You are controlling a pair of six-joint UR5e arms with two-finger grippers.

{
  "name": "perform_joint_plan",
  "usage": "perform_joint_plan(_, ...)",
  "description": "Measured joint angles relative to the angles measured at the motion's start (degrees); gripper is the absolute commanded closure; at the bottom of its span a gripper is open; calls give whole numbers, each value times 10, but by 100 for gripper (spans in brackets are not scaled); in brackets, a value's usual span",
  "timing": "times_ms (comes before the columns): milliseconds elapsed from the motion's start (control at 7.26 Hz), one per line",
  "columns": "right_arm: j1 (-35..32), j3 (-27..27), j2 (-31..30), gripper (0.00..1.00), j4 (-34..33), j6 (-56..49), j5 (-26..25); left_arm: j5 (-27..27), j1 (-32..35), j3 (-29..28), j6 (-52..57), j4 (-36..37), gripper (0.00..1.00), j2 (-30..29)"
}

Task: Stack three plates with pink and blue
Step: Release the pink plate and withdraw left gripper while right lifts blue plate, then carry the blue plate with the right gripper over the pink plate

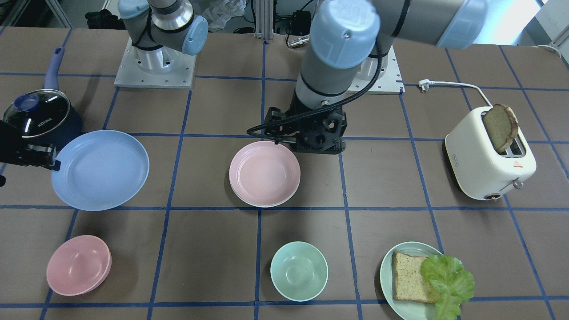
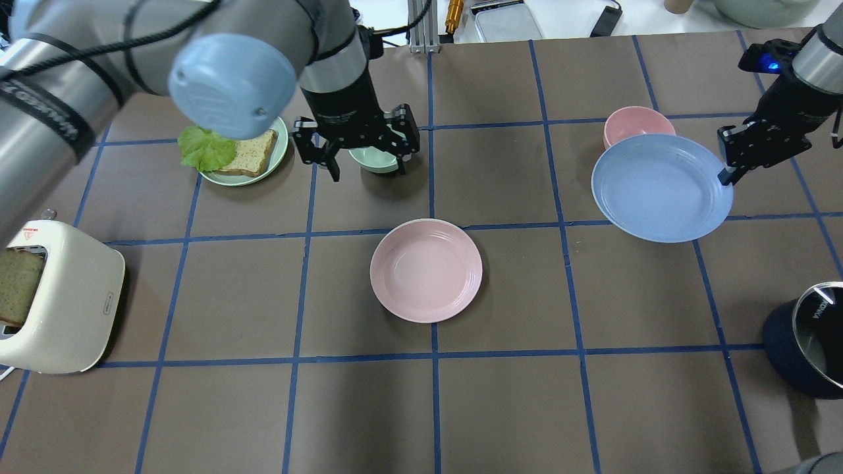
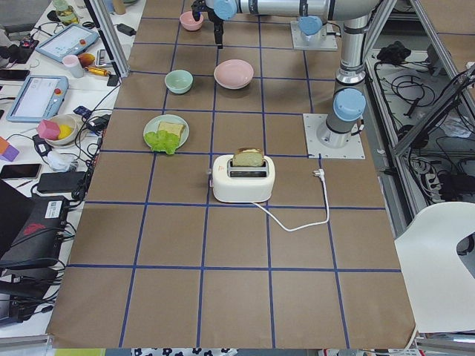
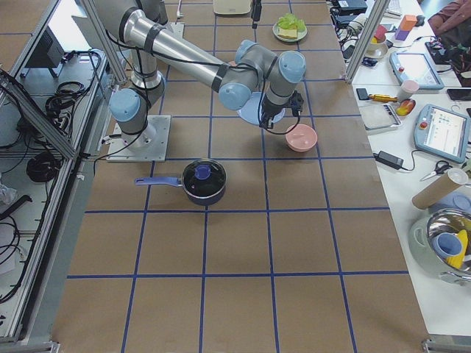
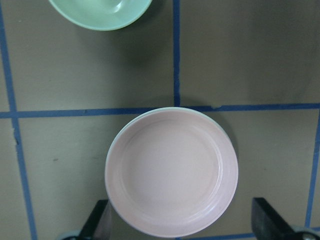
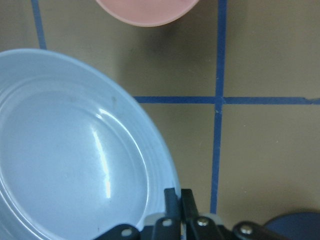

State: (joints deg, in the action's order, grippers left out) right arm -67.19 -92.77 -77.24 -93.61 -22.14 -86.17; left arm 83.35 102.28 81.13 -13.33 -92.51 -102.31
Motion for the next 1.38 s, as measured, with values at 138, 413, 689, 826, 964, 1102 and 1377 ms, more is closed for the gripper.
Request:
perform_joint_plan(138, -32, -2, -3, 100, -2, 43, 5, 0, -24, -15, 16, -49, 0, 24)
perform_joint_plan(413, -88, -2, -7, 100, -6, 115, 12, 3, -55, -16, 66, -84, 0, 64)
perform_joint_plan(689, -128, -3, -7, 100, -7, 160, 13, 4, -91, 8, 110, -64, 0, 89)
perform_joint_plan(826, -150, -3, -7, 100, -7, 180, 14, 5, -101, 22, 118, -38, 0, 96)
perform_joint_plan(964, -175, -4, -9, 100, -7, 204, 16, 6, -106, 32, 121, -17, 0, 98)
perform_joint_plan(1102, -201, -8, -14, 100, -7, 221, 17, 9, -108, 36, 123, -8, 0, 100)
perform_joint_plan(1377, -233, -42, -25, 100, -38, 232, 19, 44, -109, 37, 125, -3, 0, 101)
